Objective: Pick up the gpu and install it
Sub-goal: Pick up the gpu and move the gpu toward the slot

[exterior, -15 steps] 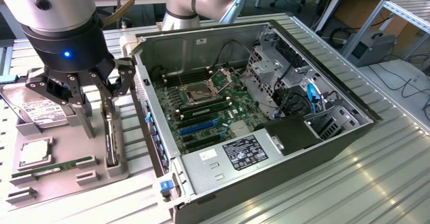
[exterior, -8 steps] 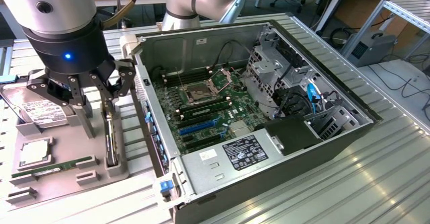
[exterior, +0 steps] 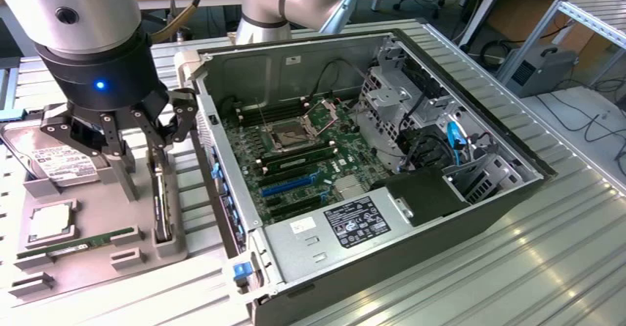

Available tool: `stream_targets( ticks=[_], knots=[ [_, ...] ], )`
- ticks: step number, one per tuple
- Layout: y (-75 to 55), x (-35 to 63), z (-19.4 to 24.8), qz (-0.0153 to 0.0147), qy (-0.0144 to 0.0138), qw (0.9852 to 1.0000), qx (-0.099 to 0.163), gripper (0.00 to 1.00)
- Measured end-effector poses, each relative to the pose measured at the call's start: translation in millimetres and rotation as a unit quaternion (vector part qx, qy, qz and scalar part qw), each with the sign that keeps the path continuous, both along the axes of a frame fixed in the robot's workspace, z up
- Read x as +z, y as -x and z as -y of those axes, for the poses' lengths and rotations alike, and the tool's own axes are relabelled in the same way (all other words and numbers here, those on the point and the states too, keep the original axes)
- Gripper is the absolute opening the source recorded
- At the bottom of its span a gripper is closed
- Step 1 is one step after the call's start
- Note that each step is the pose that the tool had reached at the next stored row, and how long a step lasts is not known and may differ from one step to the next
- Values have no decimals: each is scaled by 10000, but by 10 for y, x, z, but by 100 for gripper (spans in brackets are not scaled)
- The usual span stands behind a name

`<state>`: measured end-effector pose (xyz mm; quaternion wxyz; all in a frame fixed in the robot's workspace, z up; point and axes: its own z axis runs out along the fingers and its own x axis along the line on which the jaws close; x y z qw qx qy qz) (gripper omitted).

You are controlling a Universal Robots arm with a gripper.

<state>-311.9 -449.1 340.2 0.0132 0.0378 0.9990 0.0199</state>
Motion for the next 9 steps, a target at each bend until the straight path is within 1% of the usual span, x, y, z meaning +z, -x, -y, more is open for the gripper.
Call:
stream_targets(
  ticks=[9],
  knots=[
    [0, -36, 0, 0, 0, 10000, 0, 42]
  ],
)
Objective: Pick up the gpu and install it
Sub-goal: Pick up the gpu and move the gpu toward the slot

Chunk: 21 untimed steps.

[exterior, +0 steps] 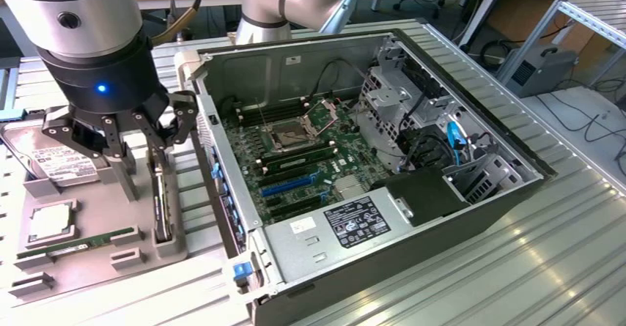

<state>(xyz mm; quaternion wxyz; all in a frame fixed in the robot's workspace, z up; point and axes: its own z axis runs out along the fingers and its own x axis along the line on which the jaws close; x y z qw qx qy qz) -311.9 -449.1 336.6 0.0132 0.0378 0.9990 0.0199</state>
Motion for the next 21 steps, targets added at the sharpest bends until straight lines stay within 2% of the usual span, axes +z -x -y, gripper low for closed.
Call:
stream_targets(
  ticks=[21],
  knots=[
    [0, -74, 0, 0, 0, 10000, 0, 42]
  ],
)
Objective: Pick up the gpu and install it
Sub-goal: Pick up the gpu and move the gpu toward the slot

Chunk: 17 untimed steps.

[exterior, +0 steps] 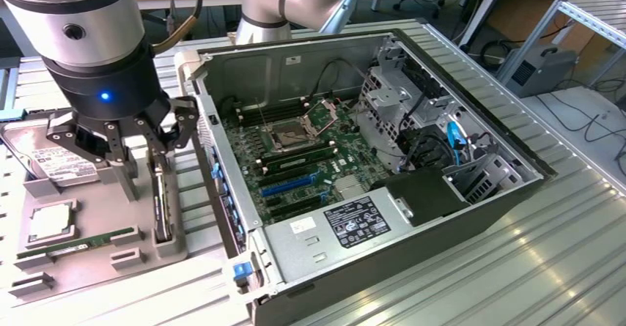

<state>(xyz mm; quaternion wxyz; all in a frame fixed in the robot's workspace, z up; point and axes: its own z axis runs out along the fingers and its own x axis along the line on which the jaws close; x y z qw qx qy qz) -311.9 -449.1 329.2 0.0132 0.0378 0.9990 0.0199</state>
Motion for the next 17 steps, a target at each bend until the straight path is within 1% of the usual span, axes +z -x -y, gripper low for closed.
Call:
stream_targets(
  ticks=[17],
  knots=[
    [0, -63, 0, 0, 0, 10000, 0, 42]
  ],
)
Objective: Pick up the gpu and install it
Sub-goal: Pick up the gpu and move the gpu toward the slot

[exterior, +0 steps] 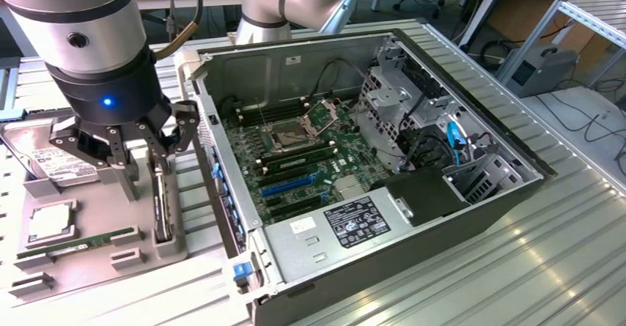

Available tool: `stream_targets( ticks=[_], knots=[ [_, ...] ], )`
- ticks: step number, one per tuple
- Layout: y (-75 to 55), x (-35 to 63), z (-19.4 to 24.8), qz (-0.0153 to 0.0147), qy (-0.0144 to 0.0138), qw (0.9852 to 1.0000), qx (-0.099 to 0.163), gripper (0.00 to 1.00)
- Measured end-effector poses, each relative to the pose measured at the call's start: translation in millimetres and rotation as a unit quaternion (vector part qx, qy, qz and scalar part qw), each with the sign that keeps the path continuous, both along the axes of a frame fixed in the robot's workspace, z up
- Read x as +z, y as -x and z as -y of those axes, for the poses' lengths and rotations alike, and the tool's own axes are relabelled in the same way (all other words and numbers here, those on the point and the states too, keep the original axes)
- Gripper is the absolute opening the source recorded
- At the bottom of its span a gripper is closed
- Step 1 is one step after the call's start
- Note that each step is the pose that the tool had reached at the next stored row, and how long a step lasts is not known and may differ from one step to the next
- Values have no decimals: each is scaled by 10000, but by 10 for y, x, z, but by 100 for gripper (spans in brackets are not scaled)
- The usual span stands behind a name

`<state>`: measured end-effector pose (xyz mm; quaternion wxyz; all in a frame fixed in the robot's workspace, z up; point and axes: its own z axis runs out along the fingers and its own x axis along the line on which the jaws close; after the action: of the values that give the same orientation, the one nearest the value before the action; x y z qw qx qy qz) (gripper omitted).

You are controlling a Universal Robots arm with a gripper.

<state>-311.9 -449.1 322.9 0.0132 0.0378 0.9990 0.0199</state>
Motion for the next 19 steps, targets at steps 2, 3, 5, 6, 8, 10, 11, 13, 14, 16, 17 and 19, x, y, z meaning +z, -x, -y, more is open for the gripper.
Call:
stream_targets(
  ticks=[2, 3, 5, 6, 8, 10, 11, 13, 14, 16, 17, 19],
  knots=[
    [0, -7, 0, 0, 0, 10000, 0, 42],
    [0, -11, 0, 0, 0, 10000, 0, 42],
    [0, -17, 0, 0, 0, 10000, 0, 42],
    [0, -21, 0, 0, 0, 10000, 0, 42],
    [0, -29, 0, 0, 0, 10000, 0, 42],
    [0, -38, 0, 0, 0, 10000, 0, 42],
    [0, -42, 0, 0, 0, 10000, 0, 42],
    [0, -49, 0, 0, 0, 10000, 0, 42],
    [0, -53, 0, 0, 0, 10000, 0, 42],
    [0, -60, 0, 0, 0, 10000, 0, 42],
    [0, -63, 0, 0, 0, 10000, 0, 42],
    [0, -71, 0, 0, 0, 10000, 0, 42]
  ],
)
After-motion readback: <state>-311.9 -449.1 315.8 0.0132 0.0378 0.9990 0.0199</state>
